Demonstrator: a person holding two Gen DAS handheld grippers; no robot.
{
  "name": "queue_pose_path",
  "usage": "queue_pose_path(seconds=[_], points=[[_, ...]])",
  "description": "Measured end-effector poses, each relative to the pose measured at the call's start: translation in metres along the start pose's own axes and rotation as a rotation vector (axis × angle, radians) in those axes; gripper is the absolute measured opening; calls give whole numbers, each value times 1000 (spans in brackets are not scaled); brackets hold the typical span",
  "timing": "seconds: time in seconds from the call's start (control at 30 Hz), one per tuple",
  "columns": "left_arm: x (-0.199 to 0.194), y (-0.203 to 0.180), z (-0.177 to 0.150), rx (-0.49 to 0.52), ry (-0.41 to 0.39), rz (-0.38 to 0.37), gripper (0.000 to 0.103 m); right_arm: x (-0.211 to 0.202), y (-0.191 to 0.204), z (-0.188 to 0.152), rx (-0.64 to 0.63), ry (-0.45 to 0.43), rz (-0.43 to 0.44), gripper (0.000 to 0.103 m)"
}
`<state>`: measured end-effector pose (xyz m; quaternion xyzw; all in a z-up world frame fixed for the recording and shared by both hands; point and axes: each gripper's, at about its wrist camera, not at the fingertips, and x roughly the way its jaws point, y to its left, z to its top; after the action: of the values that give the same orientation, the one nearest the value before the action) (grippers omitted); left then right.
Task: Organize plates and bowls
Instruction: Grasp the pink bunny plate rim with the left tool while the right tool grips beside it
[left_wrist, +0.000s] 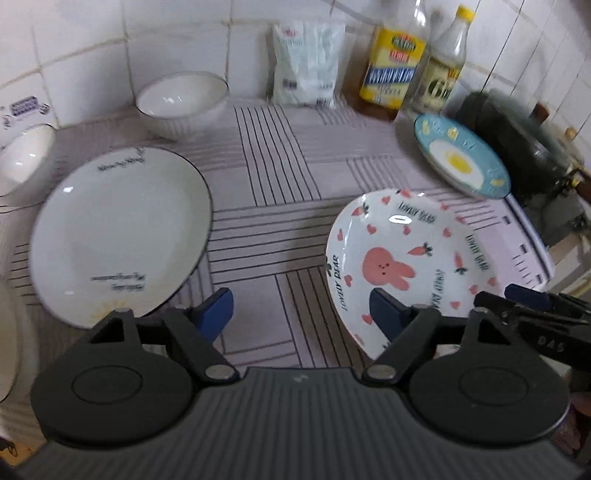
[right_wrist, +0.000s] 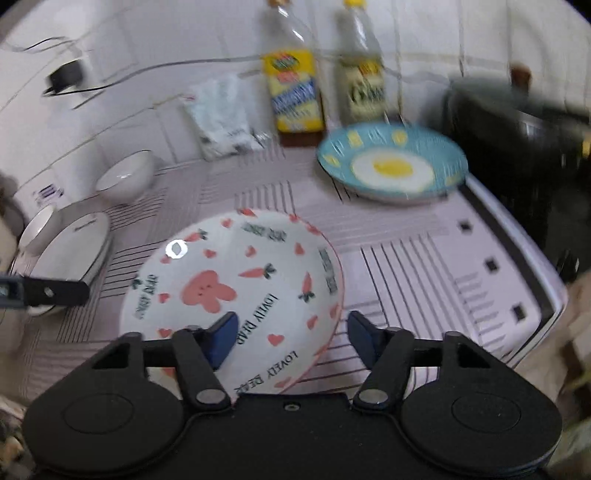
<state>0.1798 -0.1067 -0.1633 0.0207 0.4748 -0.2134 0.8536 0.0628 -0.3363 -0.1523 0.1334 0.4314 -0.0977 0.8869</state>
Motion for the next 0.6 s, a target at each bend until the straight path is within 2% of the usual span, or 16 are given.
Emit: queue_pose_path(seconds=[0.03,0.1,0.13,0.23,0.27,0.3,0.4,0.47,0.6], points=[[10,0,1,1,15,0,76,5,-2,-1,23,8,6,60],[25,-1,4,5,48,0,63,13,-4,-5,56,8,1,54],[30,-1,5,6,61,-7,61,17,-5,-7,66,11,-3,51],[37,-4,5,17,72,-47,52,20,-8,-11,105,12,-17,35],[38,-4,5,22,79,-57,46,23,-11,-11,119,20,-20,25],[40,-5,6,19,94,-69,34,25,-14,-13,133,36,-22,23],[46,-5,5,-8,122,-115,17,25,-20,-15,174,27,4,22],[49,-4,4,-26,129,-138,13,26,-20,-16,178,25,8,22],[60,-1,2,-102,174,-185,13,31,-25,-18,229,32,47,24]])
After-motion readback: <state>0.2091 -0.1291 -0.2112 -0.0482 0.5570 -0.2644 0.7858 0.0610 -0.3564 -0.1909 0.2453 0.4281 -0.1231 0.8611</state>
